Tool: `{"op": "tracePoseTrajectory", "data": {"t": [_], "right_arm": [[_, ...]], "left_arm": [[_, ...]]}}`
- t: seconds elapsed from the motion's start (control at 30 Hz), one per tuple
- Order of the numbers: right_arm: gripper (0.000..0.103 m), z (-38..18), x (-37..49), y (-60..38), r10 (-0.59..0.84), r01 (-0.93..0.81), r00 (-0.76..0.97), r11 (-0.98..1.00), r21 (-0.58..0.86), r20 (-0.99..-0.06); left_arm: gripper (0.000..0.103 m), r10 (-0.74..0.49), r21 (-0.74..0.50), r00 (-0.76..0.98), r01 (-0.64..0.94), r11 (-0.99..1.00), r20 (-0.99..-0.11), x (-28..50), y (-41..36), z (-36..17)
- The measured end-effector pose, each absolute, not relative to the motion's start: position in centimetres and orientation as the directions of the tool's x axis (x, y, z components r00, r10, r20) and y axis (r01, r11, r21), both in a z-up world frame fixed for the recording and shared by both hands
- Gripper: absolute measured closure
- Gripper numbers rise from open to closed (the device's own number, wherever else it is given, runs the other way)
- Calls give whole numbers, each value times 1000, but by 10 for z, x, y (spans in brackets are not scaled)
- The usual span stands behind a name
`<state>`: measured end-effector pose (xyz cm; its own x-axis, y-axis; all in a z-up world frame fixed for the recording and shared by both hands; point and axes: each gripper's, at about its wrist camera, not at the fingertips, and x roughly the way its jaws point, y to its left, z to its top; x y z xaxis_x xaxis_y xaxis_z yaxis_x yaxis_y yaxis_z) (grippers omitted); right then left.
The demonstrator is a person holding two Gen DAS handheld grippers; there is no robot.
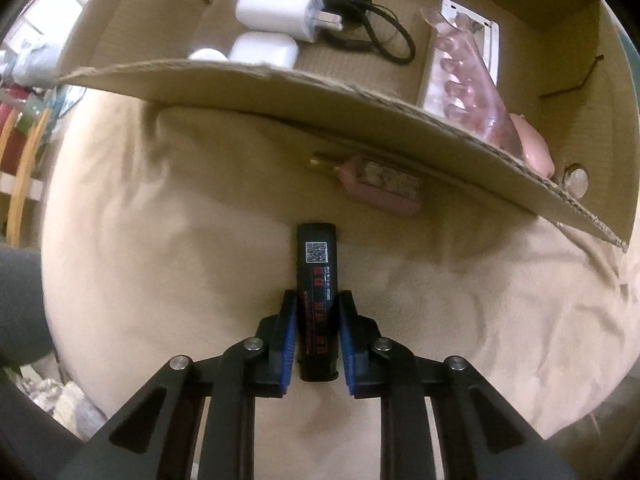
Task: Organize rigid objects
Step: 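Grasp the black-and-red battery pack on the sheet with the left gripper, then grasp the pink perfume bottle with the right gripper while the left holds the battery pack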
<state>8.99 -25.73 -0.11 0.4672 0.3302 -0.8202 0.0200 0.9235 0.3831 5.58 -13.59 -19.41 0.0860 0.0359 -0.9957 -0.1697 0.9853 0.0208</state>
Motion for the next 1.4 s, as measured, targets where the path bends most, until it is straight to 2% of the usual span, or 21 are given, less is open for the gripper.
{"op": "tracePoseTrajectory", "data": {"t": [0.27, 0.6, 0.77, 0.97, 1.07, 1.13, 1.2, 1.3, 1.4], "right_arm": [[16, -8, 84, -257, 312, 30, 447, 931, 363, -838], [16, -51, 74, -242, 358, 27, 295, 924, 382, -886], [16, -85, 68, -225, 327, 30, 199, 940, 340, -924], [16, -130, 70, -198, 170, 11, 165, 985, 174, -972], [16, -146, 75, -185, 174, -6, 197, 984, 176, -965], [16, -154, 77, -177, 188, 0, 219, 981, 193, -957], [16, -164, 79, -167, 175, 14, 243, 983, 184, -954], [16, -180, 83, -153, 130, 30, 269, 989, 143, -954], [16, -193, 89, -142, 48, 58, 292, 996, 68, -955]], "left_arm": [[85, 71, 58, 125, -104, 993, -990, 56, -86, -166], [85, 103, 73, 328, -103, 992, -939, 61, -2, -61], [85, 119, 77, 427, -114, 991, -897, 78, 20, -22], [85, 94, 47, 510, -105, 993, -855, 107, 25, -9], [85, 84, 52, 542, -74, 996, -836, 114, 22, -3], [85, 45, 61, 514, 14, 998, -857, 122, 12, -11], [85, 26, 49, 499, 32, 998, -866, 125, 9, -18], [85, -17, 2, 480, 39, 999, -877, 127, 9, -21], [85, -17, 9, 501, 48, 999, -865, 125, 4, -17]]}}
